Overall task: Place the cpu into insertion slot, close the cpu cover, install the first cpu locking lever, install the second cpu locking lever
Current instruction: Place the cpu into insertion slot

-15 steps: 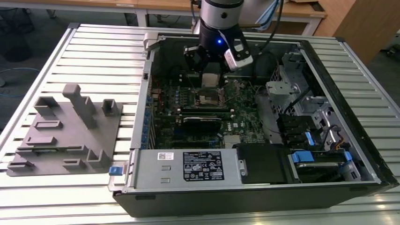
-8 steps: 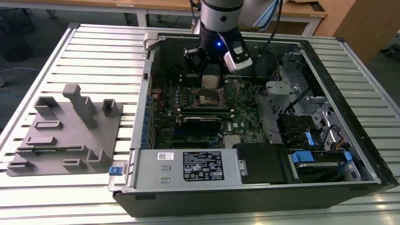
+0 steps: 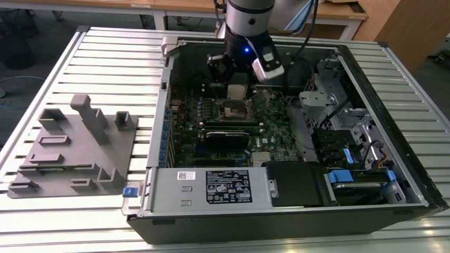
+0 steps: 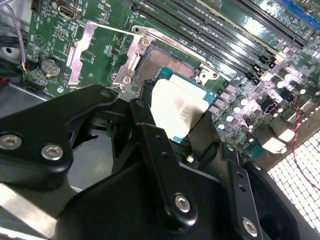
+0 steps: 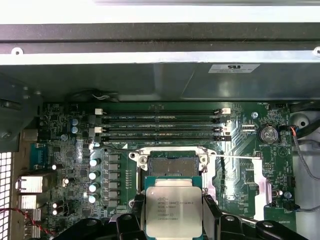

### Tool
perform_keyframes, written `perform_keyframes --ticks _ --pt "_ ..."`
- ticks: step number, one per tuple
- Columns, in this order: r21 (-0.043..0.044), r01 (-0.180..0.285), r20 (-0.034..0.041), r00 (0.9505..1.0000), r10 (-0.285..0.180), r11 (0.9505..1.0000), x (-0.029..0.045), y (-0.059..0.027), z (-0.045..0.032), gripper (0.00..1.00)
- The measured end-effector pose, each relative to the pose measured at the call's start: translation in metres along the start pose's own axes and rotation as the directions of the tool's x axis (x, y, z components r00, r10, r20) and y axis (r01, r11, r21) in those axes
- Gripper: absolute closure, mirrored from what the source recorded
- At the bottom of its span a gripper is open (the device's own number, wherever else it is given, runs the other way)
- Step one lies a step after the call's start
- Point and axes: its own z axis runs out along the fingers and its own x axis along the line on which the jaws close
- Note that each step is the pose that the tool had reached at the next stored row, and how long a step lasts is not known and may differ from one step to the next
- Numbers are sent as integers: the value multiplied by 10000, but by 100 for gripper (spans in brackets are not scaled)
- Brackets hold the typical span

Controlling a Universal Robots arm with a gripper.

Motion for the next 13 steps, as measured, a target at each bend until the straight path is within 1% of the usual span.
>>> perform_keyframes --ticks 13 --pt "4 -1 -2 10000 1 10000 -9 -2 23 46"
